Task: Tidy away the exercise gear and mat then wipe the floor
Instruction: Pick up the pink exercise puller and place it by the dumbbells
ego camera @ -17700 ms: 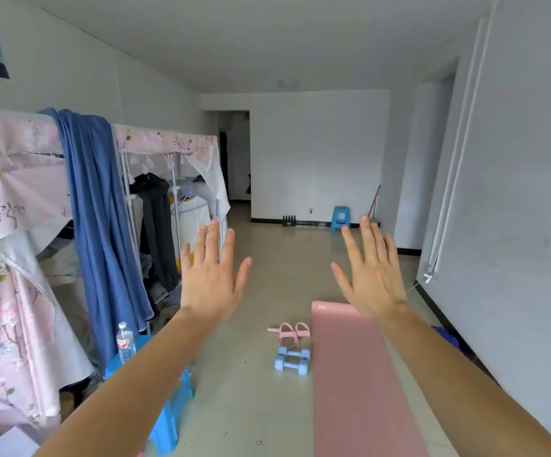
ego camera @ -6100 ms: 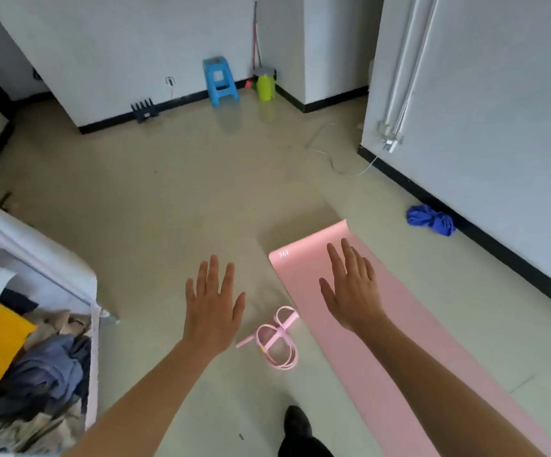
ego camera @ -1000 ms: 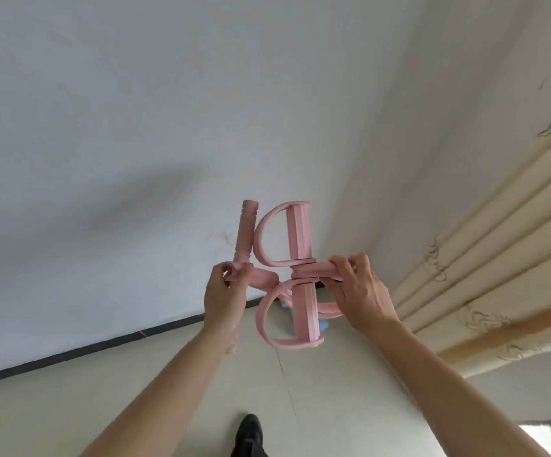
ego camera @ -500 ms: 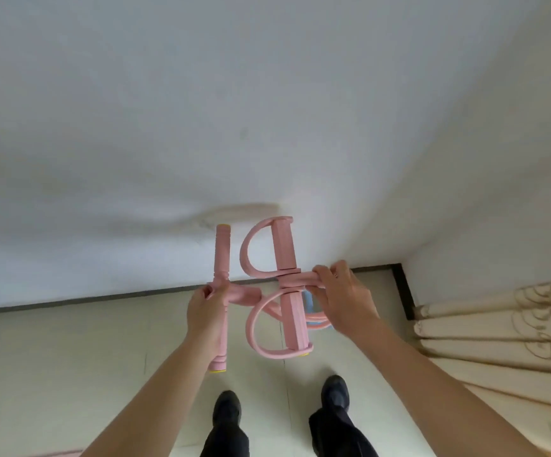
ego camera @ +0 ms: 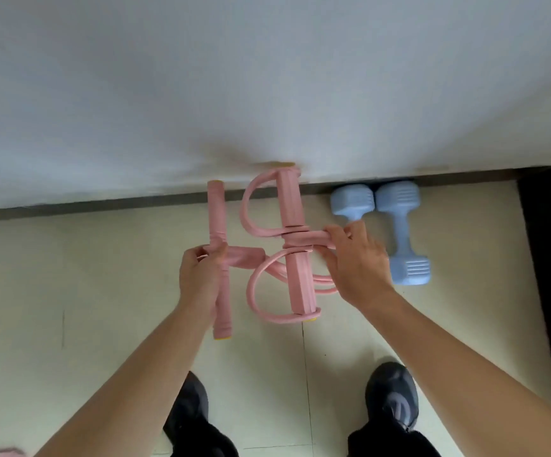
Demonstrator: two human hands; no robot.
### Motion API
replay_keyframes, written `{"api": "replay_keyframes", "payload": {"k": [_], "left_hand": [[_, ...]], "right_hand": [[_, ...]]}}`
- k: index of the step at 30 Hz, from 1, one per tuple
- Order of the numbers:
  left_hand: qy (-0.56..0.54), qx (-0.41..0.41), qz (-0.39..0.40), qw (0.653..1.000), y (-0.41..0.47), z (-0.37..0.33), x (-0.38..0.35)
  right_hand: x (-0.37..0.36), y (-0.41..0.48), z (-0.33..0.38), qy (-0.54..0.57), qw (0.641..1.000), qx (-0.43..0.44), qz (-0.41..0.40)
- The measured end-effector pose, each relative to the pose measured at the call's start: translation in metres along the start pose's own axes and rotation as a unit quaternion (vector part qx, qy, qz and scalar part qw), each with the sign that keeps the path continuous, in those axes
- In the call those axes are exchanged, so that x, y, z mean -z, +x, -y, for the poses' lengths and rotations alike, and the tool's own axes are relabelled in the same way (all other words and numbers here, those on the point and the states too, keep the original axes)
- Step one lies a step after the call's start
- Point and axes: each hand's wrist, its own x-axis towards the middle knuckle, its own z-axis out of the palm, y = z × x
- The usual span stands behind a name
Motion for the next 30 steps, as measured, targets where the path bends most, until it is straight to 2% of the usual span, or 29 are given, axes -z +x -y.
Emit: {"api": "replay_keyframes", "payload": {"k": [6,11,14,16,18,20,23,26,30], "left_hand": [[0.033,-0.009,0.036,0.999,0.110,0.073,-0.039],[0.074,-0.050,0.003,0.996,0.139,0.104,-0.060],[0.113,-0.085,0.001,0.990,0.121,0.104,-0.058],[0.140,-0.102,-0.001,0.985,0.100,0.097,-0.046],[0.170,-0.116,-0.003,0.979,0.067,0.079,-0.030],[0.224,-0.171,-0.005,0.960,0.029,0.058,-0.010],[0.324,-0.270,-0.024,0.907,-0.023,0.025,0.024],[0.410,-0.338,-0.047,0.846,-0.077,-0.021,0.063],[0.440,-0.416,-0.077,0.792,-0.181,-0.116,0.124]], "right_hand": [[-0.124,0.017,-0.017,-0.039,0.999,0.006,0.016],[-0.148,0.020,-0.028,-0.016,1.000,0.019,0.011],[-0.136,0.018,-0.024,-0.017,0.998,0.012,0.057],[-0.116,0.011,-0.016,-0.011,0.996,-0.006,0.093],[-0.086,0.002,-0.007,-0.002,0.996,-0.011,0.092],[-0.049,-0.005,0.002,-0.004,0.997,-0.006,0.082],[0.013,-0.012,0.019,-0.018,0.995,-0.001,0.099],[0.092,-0.015,0.041,-0.040,0.997,0.025,0.059],[0.244,-0.011,0.087,-0.036,0.998,0.044,0.027]]}}
